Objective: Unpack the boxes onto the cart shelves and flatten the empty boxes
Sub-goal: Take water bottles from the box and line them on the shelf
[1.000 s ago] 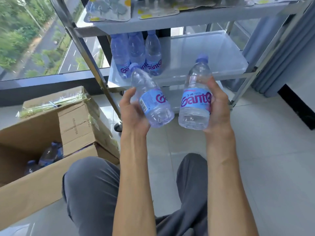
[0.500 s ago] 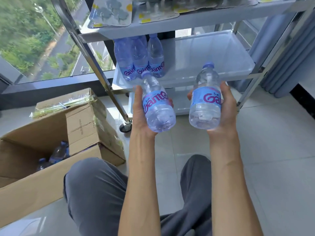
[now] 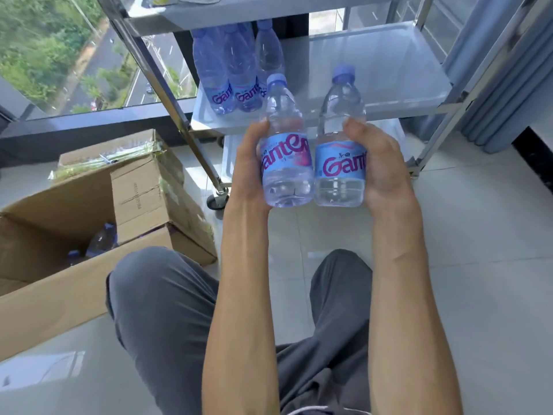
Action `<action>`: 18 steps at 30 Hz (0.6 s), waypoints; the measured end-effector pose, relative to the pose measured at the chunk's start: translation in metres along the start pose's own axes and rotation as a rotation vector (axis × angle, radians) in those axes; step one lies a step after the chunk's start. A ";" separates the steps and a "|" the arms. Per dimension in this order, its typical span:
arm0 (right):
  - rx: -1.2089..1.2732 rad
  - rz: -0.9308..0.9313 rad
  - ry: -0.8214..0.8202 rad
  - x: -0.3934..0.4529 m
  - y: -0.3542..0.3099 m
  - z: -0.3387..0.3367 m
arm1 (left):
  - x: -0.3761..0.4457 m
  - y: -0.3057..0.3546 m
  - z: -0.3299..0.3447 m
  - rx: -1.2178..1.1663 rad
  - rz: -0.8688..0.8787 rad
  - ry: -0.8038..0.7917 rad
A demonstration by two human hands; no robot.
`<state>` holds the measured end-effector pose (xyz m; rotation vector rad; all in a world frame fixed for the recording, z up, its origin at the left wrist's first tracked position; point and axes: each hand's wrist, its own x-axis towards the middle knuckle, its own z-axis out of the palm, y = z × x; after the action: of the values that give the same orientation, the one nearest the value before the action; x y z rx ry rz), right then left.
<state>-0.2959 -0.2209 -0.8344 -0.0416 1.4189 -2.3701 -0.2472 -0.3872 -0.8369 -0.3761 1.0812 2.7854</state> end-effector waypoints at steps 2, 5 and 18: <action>-0.002 0.011 -0.027 0.006 0.002 -0.007 | 0.000 -0.001 -0.001 0.038 0.061 -0.055; -0.118 -0.067 0.008 0.008 0.008 -0.009 | 0.000 -0.005 -0.007 0.056 0.083 -0.087; -0.114 0.052 -0.023 0.009 0.002 -0.014 | 0.002 -0.015 -0.019 0.013 0.102 -0.054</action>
<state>-0.3069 -0.2132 -0.8444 -0.0606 1.5241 -2.2384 -0.2427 -0.3890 -0.8606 -0.2490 1.1365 2.8568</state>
